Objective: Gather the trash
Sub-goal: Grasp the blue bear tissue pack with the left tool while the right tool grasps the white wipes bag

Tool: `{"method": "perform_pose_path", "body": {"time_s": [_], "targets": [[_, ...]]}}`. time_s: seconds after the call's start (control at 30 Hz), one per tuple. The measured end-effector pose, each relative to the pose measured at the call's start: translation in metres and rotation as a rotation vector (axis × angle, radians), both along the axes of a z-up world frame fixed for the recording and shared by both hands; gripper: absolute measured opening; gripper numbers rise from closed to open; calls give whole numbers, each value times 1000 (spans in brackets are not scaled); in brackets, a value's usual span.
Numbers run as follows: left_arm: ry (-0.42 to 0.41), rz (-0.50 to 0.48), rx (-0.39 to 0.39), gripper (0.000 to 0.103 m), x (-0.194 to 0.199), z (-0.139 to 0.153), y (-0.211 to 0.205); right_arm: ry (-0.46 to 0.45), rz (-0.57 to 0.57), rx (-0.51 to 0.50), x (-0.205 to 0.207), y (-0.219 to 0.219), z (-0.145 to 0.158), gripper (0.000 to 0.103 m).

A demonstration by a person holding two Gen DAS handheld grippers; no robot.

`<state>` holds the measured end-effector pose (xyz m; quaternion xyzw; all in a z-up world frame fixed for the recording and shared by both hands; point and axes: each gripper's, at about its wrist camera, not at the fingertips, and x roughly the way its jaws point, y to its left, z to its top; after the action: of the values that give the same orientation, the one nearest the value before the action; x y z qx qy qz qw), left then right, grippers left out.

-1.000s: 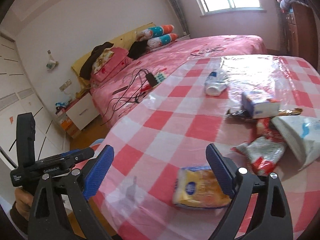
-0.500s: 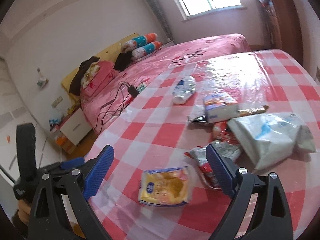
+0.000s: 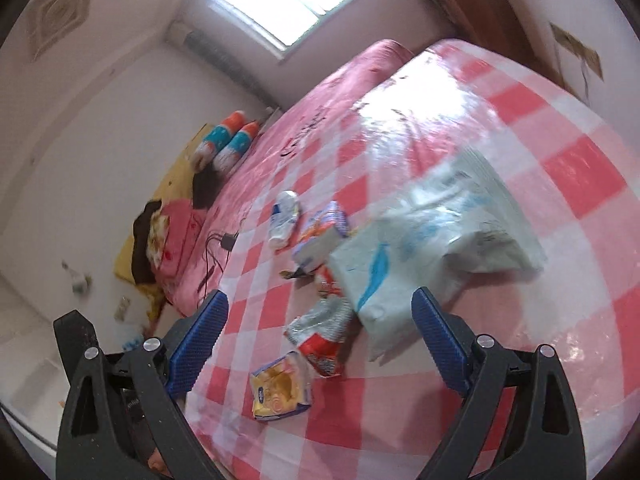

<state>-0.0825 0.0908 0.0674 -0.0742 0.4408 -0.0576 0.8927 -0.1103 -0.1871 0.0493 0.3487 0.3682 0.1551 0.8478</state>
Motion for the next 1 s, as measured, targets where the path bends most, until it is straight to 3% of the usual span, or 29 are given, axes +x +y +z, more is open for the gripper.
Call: {"method": "perform_pose_path", "body": {"time_s": [0.2, 0.4, 0.53, 0.73, 1.0], "targets": [[31, -26, -88, 83, 28, 8, -30, 9, -28, 4, 3, -15, -4, 84], [55, -63, -96, 83, 65, 8, -67, -6, -78, -66, 5, -28, -6, 84], [90, -60, -51, 83, 91, 0, -87, -11, -103, -94, 6, -36, -7, 84], [168, -3, -43, 83, 121, -20, -94, -13, -187, -101, 2, -55, -7, 84], [203, 7, -4, 83, 142, -33, -99, 13, -197, -92, 16, -65, -13, 84]]}}
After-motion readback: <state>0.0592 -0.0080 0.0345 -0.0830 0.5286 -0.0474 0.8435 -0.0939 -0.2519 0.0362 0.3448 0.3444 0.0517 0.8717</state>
